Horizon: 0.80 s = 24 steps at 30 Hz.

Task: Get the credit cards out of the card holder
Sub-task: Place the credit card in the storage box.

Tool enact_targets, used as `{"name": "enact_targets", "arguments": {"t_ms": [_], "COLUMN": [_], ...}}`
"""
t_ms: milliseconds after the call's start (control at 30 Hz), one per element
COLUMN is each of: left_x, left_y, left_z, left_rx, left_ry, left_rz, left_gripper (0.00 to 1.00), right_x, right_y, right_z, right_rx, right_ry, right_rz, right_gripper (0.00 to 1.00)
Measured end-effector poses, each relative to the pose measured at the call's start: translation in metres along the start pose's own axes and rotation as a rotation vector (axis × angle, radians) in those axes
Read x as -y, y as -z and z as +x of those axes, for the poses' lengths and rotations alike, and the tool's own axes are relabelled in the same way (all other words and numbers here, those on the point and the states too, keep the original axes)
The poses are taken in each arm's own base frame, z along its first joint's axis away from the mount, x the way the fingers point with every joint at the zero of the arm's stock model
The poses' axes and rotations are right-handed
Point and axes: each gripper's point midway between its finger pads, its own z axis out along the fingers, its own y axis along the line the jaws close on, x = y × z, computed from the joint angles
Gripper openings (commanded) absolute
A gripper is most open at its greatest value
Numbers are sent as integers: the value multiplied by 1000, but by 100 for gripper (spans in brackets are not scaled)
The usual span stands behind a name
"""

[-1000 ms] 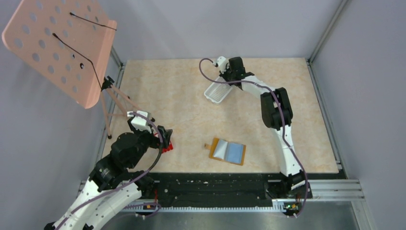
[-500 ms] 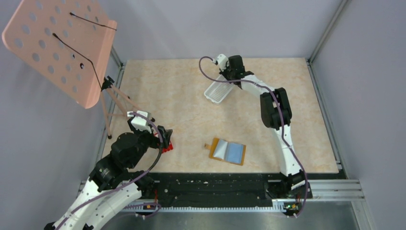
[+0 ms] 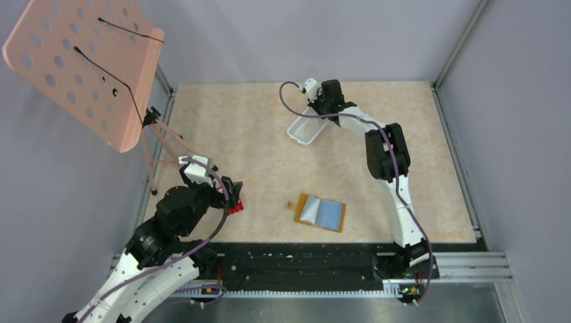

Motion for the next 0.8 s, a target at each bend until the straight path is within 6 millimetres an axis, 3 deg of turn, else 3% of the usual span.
{"name": "enact_targets", "arguments": {"t_ms": [333, 800], "left_x": [0, -1], "left_y": [1, 1], "left_z": [-1, -1], "left_rx": [4, 4], "left_ry": [1, 1], "left_rz": [0, -3], "left_gripper": [94, 94], "right_x": [-11, -1], "right_y": [-2, 1], "right_z": [10, 15], "right_rx": [-14, -66], "right_ry": [42, 93], "right_rz": [-34, 33], "right_gripper": [0, 0]}}
